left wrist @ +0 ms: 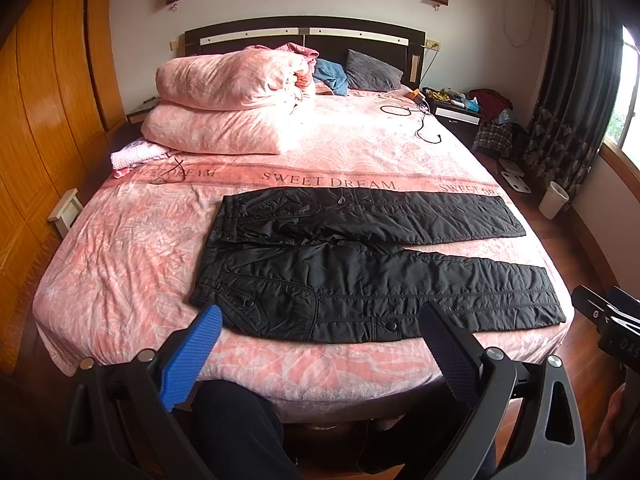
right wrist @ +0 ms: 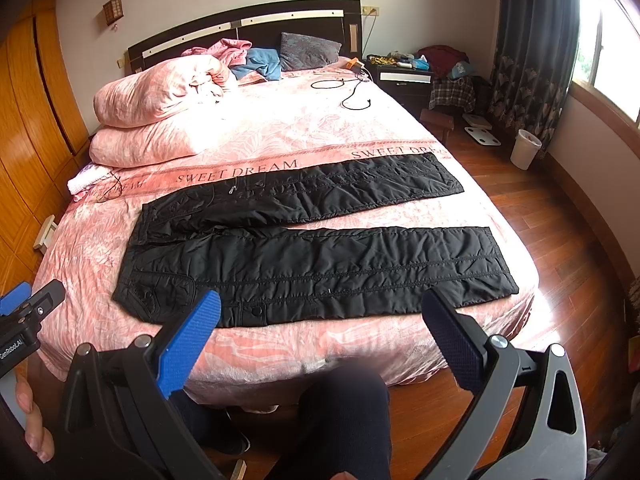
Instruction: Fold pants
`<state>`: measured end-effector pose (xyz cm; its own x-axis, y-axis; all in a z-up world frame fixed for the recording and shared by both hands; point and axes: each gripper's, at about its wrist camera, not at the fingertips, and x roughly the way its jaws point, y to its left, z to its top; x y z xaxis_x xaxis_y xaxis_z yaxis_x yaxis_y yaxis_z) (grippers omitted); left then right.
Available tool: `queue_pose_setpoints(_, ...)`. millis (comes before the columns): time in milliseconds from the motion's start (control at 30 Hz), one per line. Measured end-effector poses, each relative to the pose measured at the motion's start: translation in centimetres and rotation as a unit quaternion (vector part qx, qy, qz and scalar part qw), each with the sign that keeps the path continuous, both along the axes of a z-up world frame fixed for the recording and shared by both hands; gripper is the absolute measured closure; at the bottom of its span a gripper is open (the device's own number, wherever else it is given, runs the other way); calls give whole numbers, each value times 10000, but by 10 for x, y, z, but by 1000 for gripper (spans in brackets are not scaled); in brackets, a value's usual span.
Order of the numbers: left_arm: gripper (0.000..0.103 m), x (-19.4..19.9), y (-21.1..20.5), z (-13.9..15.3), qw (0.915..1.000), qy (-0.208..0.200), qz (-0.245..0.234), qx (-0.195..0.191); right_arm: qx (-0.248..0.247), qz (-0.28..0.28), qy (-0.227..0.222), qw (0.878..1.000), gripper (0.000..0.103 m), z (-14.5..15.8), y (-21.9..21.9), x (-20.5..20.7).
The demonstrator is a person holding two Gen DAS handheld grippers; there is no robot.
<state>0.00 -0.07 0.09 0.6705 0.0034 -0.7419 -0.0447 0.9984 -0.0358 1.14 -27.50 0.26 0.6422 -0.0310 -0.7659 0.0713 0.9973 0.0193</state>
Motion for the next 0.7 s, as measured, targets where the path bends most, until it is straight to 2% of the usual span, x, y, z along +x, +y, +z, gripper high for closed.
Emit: queue_pose_setpoints(700,4,-1,-2,1,10000,-12,12,-16,-1,-2,3,10000,3,-1,1,1)
